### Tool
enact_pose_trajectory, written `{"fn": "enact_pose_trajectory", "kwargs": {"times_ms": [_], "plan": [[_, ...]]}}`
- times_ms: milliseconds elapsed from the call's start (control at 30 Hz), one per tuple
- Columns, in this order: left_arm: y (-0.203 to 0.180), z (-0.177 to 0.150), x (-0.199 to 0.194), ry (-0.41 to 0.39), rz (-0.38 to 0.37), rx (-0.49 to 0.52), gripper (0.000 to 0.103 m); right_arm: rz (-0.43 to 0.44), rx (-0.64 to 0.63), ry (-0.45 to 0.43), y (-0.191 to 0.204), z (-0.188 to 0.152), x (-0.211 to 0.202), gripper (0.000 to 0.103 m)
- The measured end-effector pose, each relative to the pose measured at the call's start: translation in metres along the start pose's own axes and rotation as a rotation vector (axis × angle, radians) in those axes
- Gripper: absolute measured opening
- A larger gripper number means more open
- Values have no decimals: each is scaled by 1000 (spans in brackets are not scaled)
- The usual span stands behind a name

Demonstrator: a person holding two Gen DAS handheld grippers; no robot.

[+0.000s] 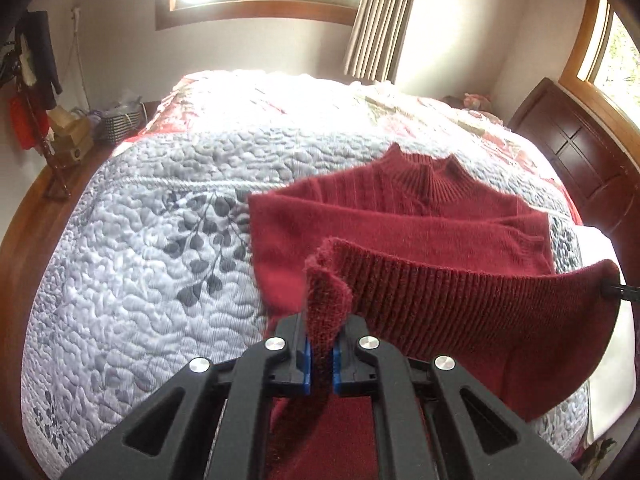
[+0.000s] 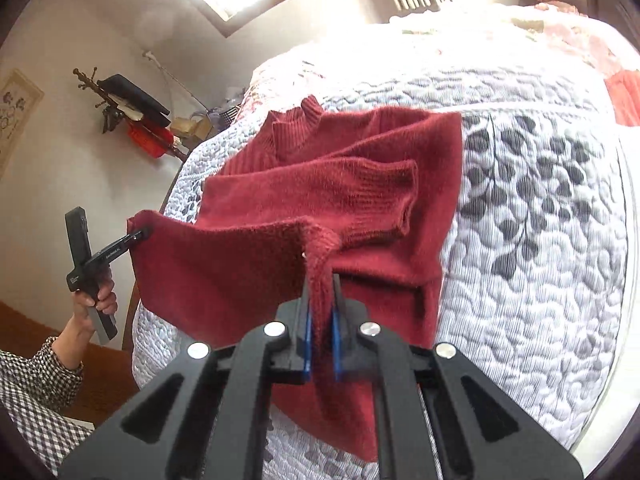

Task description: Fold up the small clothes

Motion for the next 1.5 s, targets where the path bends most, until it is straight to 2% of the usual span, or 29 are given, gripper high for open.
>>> {"fn": "enact_pose_trajectory", "kwargs": {"times_ms": [133, 300, 467, 600, 733, 833, 867, 933, 967, 1000, 1067, 1133, 1167, 1300, 1400, 1500], "plan": [[-2, 37, 15, -49, 14, 17, 7, -53, -61, -25, 3, 48, 10, 6], [5, 82, 50, -69, 46, -20, 7, -84, -43, -39, -10, 109, 38, 6], [16, 104, 98, -14, 56, -59, 7, -121, 1, 1, -35, 143, 81, 6], [21, 104, 137, 61, 75, -63, 7, -151, 57, 53, -59, 149, 113, 6], [27, 92, 171, 155, 115, -54, 8, -164, 121, 90, -79, 142, 136, 7], [31, 86, 184, 191, 142, -58, 21, -173, 142, 93, -84, 139, 142, 14], [33, 86, 183, 192, 143, -68, 24, -170, 150, 94, -85, 139, 142, 19], [35, 87, 178, 203, 123, -92, 31, -160, 156, 84, -82, 138, 134, 23], [37, 87, 172, 216, 105, -107, 45, -165, 154, 74, -80, 137, 127, 31], [38, 87, 164, 215, 79, -122, 52, -168, 152, 61, -77, 134, 118, 39], [41, 83, 143, 206, 49, -131, 53, -162, 132, 39, -69, 125, 97, 49], [42, 71, 119, 216, 37, -101, 61, -162, 90, 37, -60, 108, 77, 51], [43, 62, 106, 217, 32, -89, 63, -159, 71, 47, -55, 95, 69, 56], [54, 8, 69, 268, 14, -90, 65, -148, 49, 111, -50, 32, 50, 67], [59, -32, 60, 326, -11, -123, 65, -142, 102, 170, -58, -15, 48, 67], [54, -59, 63, 360, -37, -137, 64, -122, 138, 198, -62, -47, 52, 65]]}}
Point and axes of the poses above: each gripper's, at about its wrist camera, not at the fingertips, and x roughly the way its jaws point, y to its left, z to its top, the point moved 2 cm from there along x, roughly the way its jaws point, and after that the axes turned 2 degrees about -z, right-handed, at the moved point
